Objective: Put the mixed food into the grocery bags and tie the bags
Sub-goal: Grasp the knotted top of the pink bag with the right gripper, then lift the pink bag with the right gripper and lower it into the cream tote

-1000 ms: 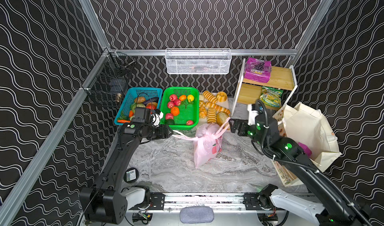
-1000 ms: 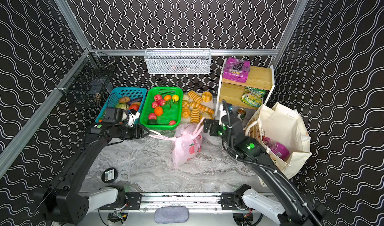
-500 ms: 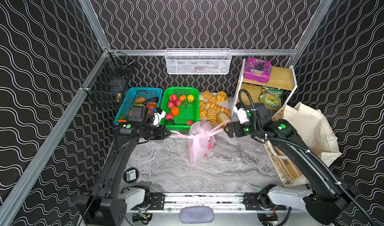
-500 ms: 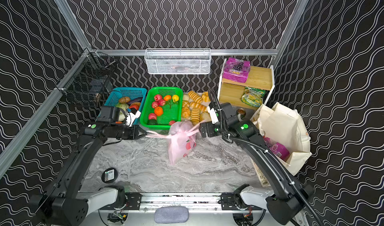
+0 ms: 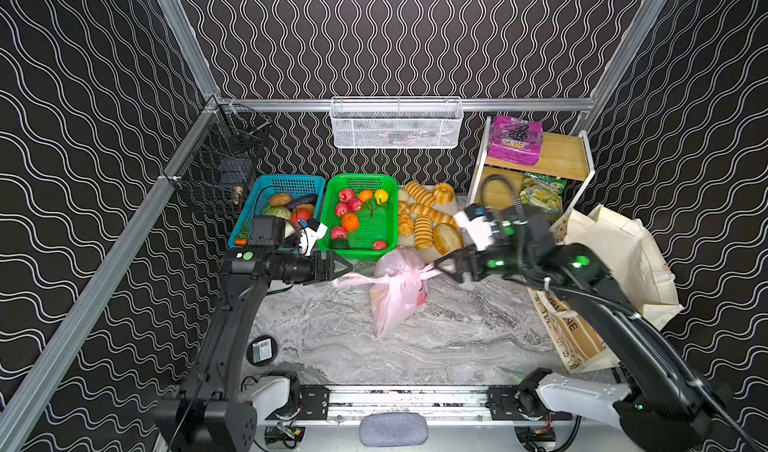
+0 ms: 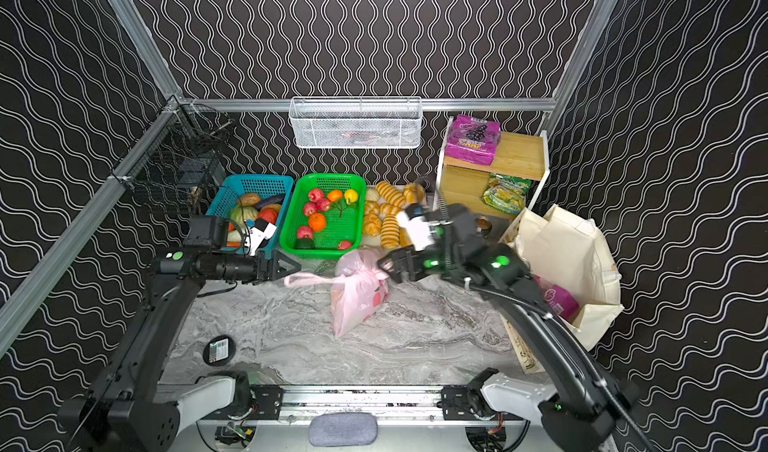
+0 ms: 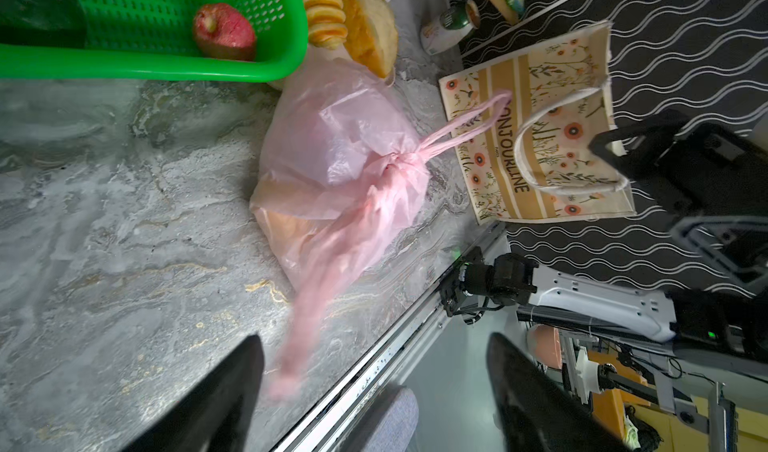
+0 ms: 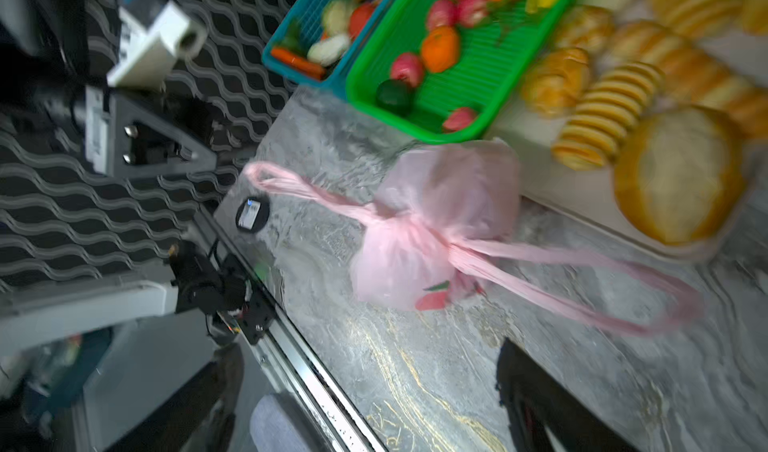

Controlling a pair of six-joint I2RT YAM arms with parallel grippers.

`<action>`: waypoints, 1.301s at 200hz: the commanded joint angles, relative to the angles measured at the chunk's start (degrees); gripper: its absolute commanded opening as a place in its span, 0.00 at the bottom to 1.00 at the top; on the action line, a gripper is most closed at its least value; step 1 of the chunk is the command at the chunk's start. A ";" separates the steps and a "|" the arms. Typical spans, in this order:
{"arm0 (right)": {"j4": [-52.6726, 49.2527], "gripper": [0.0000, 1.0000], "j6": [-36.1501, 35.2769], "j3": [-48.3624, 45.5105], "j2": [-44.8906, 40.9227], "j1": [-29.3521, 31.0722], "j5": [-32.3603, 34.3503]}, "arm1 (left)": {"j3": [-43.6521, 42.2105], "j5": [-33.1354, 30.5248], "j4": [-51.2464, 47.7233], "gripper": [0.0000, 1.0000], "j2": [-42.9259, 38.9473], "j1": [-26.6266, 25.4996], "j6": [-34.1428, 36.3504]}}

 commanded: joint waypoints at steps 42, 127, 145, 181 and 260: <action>8.83 0.99 -6.79 0.83 21.93 5.20 16.10 | 0.03 -2.15 -2.12 0.99 -2.69 0.14 1.29; 5.71 0.02 -2.28 3.38 33.74 5.14 13.99 | -0.44 5.54 8.29 0.95 -0.14 0.18 -14.10; 7.38 0.00 -0.65 2.25 27.83 5.14 15.22 | -0.24 8.96 11.76 0.94 0.44 0.17 -16.56; 7.00 0.00 2.31 1.67 13.53 3.84 28.00 | -2.56 16.92 21.98 0.95 -0.38 0.09 -21.11; -5.04 0.00 15.42 13.20 -9.00 0.13 68.55 | -2.66 20.21 29.35 0.95 -0.91 0.09 -21.48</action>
